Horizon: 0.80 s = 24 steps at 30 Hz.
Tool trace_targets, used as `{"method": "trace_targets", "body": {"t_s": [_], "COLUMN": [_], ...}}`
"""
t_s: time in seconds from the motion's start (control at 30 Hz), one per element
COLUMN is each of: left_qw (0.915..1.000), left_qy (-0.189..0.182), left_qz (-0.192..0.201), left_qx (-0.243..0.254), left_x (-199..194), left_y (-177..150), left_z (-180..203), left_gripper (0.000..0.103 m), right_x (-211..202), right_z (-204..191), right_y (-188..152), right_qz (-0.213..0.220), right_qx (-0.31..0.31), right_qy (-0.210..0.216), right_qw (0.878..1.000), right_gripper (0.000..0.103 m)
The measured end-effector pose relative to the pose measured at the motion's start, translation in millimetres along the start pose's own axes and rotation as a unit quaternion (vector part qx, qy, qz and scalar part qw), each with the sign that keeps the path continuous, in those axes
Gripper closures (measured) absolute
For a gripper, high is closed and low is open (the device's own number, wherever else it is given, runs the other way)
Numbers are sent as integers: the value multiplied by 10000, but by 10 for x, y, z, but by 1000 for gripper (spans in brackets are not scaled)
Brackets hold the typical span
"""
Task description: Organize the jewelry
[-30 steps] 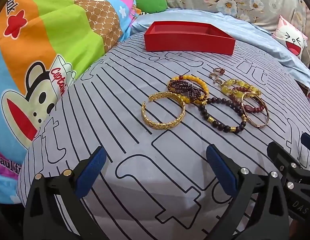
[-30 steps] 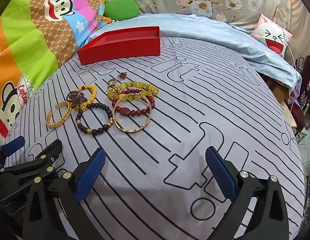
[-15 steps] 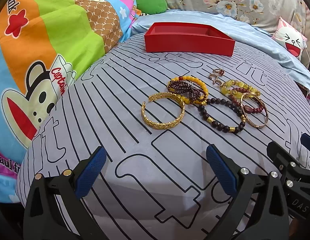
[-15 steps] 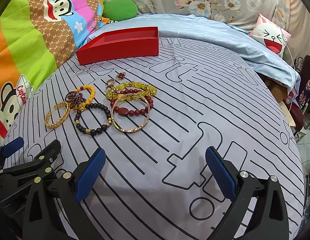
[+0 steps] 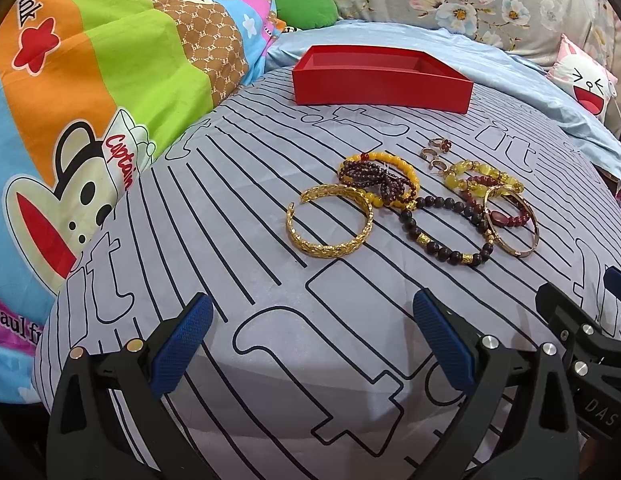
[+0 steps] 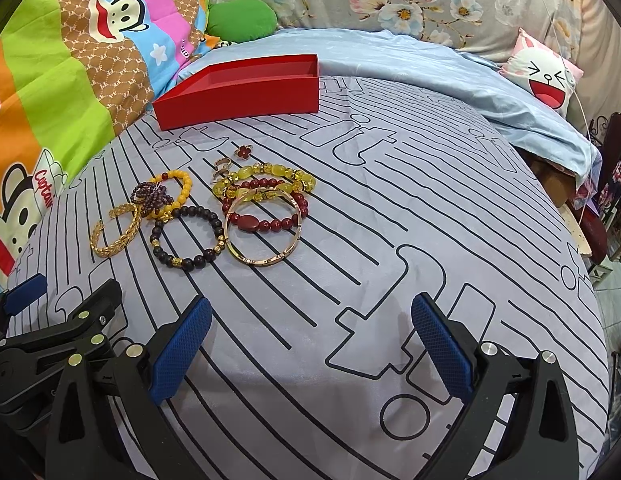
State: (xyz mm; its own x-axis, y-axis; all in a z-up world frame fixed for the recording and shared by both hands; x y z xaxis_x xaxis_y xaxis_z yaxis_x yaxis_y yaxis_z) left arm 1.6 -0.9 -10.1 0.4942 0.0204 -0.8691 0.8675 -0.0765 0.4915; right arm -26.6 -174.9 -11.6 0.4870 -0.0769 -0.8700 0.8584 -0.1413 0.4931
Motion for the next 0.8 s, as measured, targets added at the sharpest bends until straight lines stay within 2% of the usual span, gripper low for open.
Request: {"method": "trace_targets", "body": {"t_s": [0.8], "left_qw": [10000], "left_qy": [-5], "left_qz": [-2], "left_qx": [-10], "left_x": [-1], "left_y": [-16], "left_z": [4], "left_gripper": [7], "right_x": [-5], "right_z": [-13], "right_y": [-5], "right_qz": [1], "right_qx": [-27], "right_qy": [-31], "right_qw": [10000], "right_gripper": [6]}}
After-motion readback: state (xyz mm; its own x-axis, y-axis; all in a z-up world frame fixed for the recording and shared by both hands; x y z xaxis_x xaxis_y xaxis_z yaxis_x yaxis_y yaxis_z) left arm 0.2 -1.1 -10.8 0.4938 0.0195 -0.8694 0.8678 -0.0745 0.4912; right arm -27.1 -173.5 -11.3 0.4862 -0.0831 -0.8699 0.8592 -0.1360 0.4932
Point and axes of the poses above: each gripper's, at about its wrist camera, not at the fingertips, and x roughly the way its jaws point, z to its right, y to its top, the point moved 1 cm from there along x, roughly the way its jaws point, and after that the axes turned 12 degrees about -z, right-handed, at the moved point
